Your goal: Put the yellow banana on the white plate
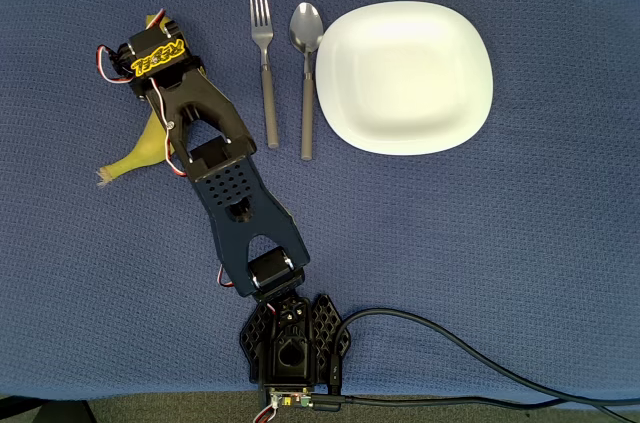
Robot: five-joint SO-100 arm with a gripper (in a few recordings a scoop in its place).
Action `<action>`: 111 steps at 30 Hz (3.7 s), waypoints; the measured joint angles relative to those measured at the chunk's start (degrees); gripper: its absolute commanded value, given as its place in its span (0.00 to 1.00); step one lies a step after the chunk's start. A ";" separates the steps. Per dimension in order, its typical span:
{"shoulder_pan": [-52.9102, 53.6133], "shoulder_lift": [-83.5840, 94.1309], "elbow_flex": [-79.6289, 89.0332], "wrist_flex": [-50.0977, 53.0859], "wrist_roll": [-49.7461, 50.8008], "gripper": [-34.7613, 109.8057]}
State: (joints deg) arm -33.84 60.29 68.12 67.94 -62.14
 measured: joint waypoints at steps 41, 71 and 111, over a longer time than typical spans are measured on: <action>9.93 24.70 11.60 6.68 -11.87 0.24; 40.69 17.05 0.79 6.06 -20.13 0.24; 61.26 4.48 -7.91 8.35 -22.24 0.24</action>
State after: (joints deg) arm 27.42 64.78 60.21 76.29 -84.38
